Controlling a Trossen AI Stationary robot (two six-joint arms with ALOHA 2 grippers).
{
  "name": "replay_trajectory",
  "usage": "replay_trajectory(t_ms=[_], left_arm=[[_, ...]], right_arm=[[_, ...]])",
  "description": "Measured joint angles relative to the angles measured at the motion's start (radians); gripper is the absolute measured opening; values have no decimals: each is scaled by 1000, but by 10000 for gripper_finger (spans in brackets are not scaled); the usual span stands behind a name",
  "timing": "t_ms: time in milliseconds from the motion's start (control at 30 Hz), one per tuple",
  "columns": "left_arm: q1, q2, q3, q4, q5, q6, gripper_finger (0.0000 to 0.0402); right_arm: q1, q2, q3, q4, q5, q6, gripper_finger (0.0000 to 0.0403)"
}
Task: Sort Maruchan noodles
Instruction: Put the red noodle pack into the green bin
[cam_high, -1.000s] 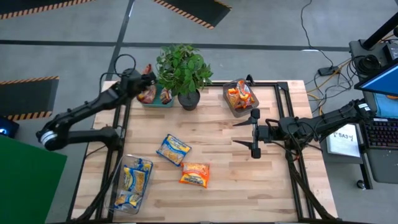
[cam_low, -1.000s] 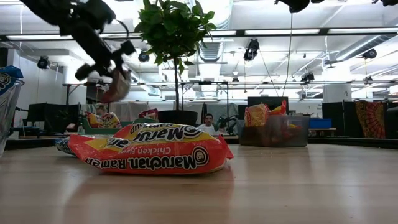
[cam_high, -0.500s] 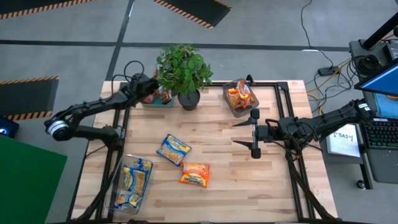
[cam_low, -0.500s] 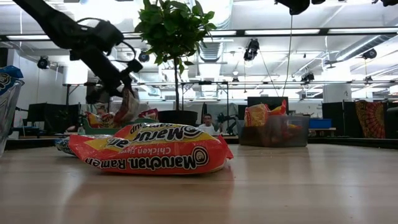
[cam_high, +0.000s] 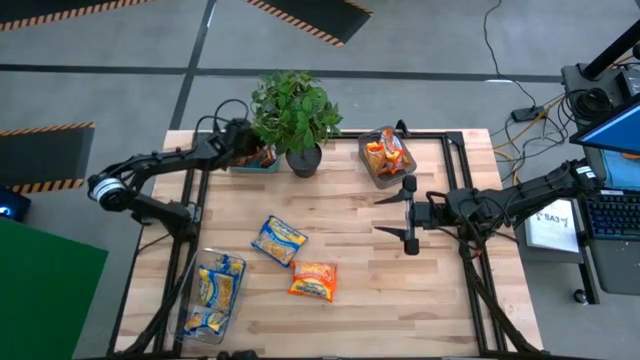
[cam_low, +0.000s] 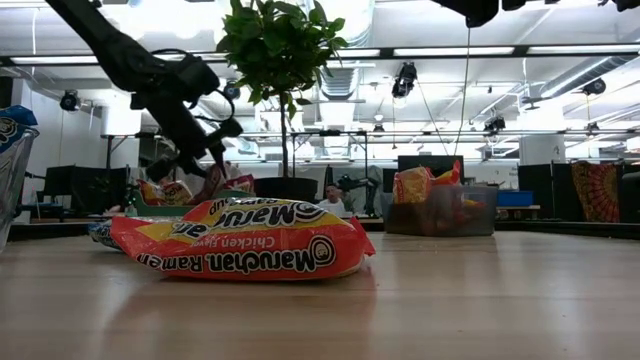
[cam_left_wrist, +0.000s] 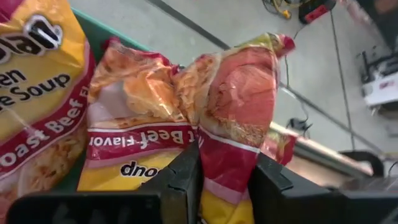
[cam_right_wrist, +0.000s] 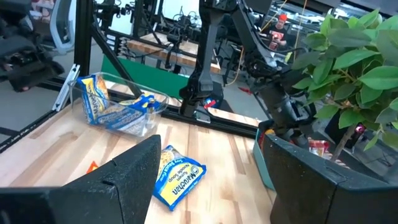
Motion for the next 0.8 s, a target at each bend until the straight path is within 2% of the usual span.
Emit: replay_trajectory(t_ms=[233, 467, 800], left_arm=[[-8, -50, 15, -65, -5, 118, 105], [-8, -108, 47, -65, -81, 245, 115], [-20, -13, 23, -95, -90, 251, 115]], right_arm=[[0, 0, 0, -23, 1, 16, 270], [0, 0, 0, -24, 1, 18, 270], [0, 0, 0, -24, 2, 18, 270]])
